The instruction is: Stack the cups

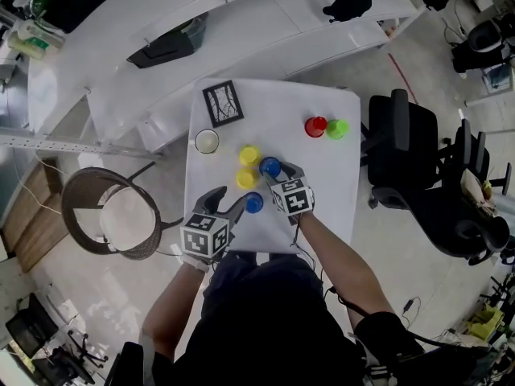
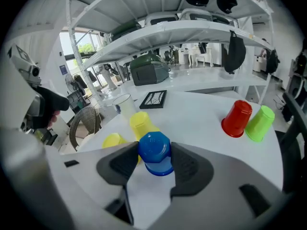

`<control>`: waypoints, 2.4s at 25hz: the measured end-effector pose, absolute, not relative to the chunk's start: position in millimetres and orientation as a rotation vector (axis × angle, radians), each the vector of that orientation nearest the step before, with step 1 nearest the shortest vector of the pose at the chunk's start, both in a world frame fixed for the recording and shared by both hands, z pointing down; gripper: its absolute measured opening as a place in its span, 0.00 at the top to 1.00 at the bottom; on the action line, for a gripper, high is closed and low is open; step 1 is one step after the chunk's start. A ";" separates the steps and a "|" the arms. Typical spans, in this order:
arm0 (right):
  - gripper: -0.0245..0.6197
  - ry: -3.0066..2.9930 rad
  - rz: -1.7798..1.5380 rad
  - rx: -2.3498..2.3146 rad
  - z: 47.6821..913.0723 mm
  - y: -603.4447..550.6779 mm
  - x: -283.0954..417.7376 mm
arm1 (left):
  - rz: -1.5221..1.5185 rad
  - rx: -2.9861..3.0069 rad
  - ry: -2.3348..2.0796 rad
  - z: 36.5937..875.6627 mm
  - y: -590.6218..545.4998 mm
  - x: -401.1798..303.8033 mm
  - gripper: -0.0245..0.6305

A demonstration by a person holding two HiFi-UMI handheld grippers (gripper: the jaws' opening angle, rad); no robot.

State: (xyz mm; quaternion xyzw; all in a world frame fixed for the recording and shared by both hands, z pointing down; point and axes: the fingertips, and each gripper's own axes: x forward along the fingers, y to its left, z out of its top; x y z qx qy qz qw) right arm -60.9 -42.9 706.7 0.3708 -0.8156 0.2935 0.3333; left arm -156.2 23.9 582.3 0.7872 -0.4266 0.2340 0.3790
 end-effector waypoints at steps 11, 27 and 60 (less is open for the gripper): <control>0.64 -2.097 0.826 1.212 686.6 -103.5 -12.5 | 0.612 2.026 -1.051 581.9 19.1 -137.4 0.59; 0.64 -2.009 0.848 1.369 704.2 -192.8 16.4 | 0.635 1.951 -1.050 607.9 4.9 -154.5 0.60; 0.61 -2.175 0.869 1.099 674.0 -3.9 -26.2 | 0.820 2.047 -1.035 634.5 27.7 -143.4 0.60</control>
